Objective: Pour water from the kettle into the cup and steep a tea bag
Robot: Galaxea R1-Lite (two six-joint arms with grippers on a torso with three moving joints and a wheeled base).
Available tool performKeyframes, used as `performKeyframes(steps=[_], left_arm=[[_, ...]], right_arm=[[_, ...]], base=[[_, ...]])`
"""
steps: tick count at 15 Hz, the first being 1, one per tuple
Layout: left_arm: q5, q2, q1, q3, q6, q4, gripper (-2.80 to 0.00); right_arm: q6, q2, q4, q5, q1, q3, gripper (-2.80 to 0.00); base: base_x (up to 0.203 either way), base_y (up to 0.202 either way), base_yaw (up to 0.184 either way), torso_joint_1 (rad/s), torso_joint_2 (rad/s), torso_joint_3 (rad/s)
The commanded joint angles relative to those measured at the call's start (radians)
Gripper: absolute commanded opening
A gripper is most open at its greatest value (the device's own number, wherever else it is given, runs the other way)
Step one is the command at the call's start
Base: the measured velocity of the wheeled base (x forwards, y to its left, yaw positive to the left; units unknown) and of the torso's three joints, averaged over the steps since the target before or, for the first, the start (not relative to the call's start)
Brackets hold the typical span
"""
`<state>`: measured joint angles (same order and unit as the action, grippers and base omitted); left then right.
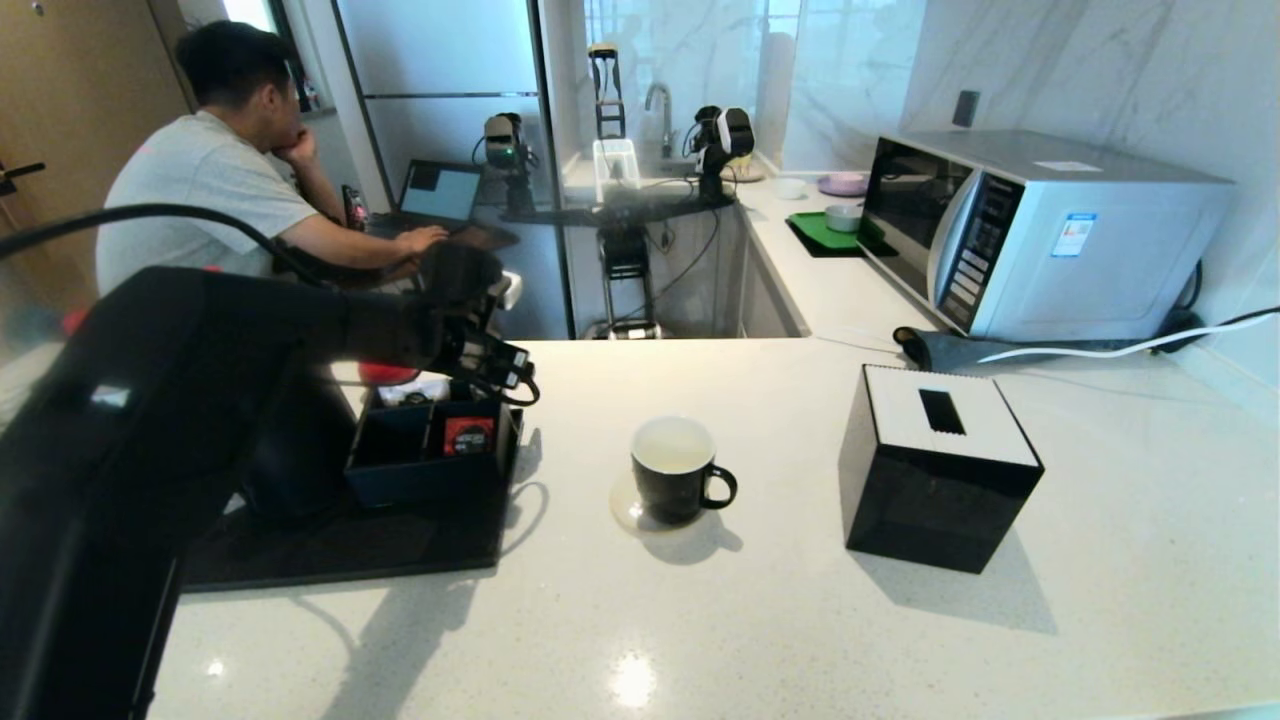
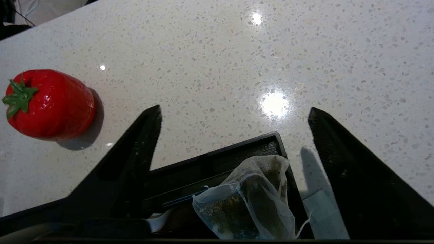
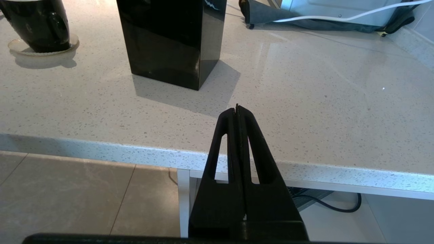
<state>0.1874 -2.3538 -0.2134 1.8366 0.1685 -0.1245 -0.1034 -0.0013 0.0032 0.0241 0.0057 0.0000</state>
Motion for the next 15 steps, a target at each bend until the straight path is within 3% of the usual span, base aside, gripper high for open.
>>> performKeyframes(steps=[1,15], left_arm=[[0.001,-0.009,0.0,0.005,-0.001,0.012,-2.8],[0.006,0.003,0.0,0.004,-0.001,0.028,-2.8]], right_arm=[[-0.001,0.001,0.001,0.002,0.0,0.0,-2.8],[-0.001,0.001,0.0,0.001,0.0,0.0,-2.8]], base=[[0.0,0.0,0.0,0.0,0.0,0.0],[0.0,0.0,0.0,0.0,0.0,0.0]])
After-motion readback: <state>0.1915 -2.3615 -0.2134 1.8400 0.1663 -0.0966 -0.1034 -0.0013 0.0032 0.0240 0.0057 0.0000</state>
